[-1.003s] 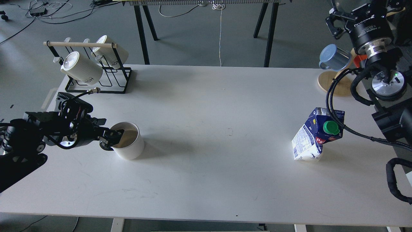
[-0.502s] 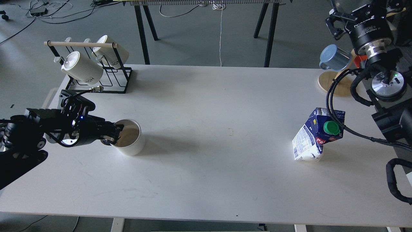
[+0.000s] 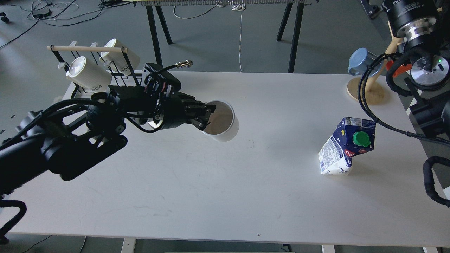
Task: Place cup and milk with both arms
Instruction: 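Carry the white mug with the left gripper toward the table center and lower it, then release the mug and retract the left gripper toward the mug rack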
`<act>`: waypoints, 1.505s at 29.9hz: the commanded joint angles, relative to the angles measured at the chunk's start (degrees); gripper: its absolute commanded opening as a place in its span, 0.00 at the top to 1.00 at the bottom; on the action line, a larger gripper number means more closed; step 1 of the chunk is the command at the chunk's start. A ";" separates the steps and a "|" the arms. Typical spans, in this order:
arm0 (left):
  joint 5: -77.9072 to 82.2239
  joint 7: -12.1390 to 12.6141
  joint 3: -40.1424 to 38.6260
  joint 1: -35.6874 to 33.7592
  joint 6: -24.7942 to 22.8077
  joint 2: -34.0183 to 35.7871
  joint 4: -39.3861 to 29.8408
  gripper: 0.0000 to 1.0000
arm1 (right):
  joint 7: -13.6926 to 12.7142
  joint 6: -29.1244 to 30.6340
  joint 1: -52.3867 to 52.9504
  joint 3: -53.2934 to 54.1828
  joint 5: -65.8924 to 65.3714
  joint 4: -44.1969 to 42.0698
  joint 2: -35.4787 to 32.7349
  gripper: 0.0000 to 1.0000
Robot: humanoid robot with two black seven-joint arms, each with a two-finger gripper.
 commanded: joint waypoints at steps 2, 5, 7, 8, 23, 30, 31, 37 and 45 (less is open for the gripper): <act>0.13 2.37 4.54 -0.28 0.01 -4.74 0.22 0.99 | -0.03 0.00 0.32 -0.14 0.00 0.00 0.45 0.01; 0.65 2.98 5.33 0.25 0.01 -6.85 0.30 0.99 | -0.03 0.00 0.32 -0.32 0.00 0.00 0.45 0.01; 2.32 3.68 5.69 0.60 0.01 -8.52 0.48 0.99 | -0.03 0.00 0.32 -0.32 0.00 0.00 0.45 0.01; 3.11 3.95 5.95 0.69 0.01 -9.22 1.00 0.99 | -0.03 0.00 0.32 -0.32 0.00 0.00 0.45 0.01; 5.14 3.69 8.59 1.04 0.01 -11.78 4.44 0.90 | -0.03 0.00 0.32 -0.85 0.00 0.27 0.27 0.01; 5.05 3.86 7.80 1.04 0.01 -11.60 4.17 0.68 | -0.12 0.00 0.14 -1.02 0.00 0.27 0.10 0.01; 5.05 3.86 7.71 1.04 0.01 -11.60 4.09 0.68 | -0.03 0.00 0.14 -1.02 0.00 0.27 0.01 0.01; 4.35 3.34 3.50 1.04 0.01 -10.81 3.65 0.58 | -0.12 0.00 0.23 -1.11 0.00 0.53 -0.17 0.01; -5.39 3.60 -9.67 1.22 0.01 -8.35 2.69 0.48 | -0.20 0.00 0.14 -1.02 0.00 1.06 -2.62 0.01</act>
